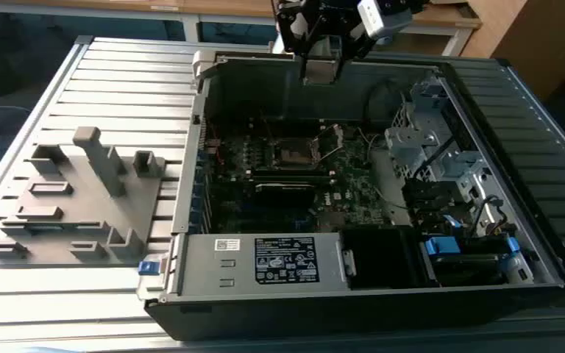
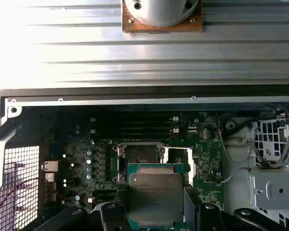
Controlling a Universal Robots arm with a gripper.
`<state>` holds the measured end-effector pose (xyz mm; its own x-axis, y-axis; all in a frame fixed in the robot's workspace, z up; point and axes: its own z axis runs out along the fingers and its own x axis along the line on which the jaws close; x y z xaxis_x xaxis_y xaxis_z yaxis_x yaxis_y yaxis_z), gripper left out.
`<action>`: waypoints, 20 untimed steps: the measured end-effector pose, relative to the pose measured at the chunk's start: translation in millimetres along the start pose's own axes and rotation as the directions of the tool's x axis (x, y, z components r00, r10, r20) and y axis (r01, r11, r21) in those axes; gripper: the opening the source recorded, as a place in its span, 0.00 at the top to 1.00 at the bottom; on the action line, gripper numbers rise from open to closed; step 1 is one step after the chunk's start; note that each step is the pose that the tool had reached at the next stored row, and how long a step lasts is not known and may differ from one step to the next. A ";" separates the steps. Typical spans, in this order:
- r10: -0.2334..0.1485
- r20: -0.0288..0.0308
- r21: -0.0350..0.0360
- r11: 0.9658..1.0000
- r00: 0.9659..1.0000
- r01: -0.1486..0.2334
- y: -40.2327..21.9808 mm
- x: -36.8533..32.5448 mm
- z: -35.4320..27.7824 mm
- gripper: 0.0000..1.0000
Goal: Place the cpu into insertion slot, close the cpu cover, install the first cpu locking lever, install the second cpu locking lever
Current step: 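Place the cpu into insertion slot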
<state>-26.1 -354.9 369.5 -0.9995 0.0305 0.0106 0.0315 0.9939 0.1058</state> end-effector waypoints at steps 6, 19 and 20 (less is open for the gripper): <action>0.000 0.000 0.000 1.000 1.000 0.000 0.0 0.0 0.0 0.46; 0.000 0.000 0.001 1.000 1.000 0.000 -0.7 -0.1 7.0 0.46; 0.000 0.000 0.001 1.000 1.000 0.000 -0.8 0.0 7.0 0.46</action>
<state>-26.1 -354.9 362.4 -0.9995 0.0306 0.0106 0.0315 0.9940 0.1048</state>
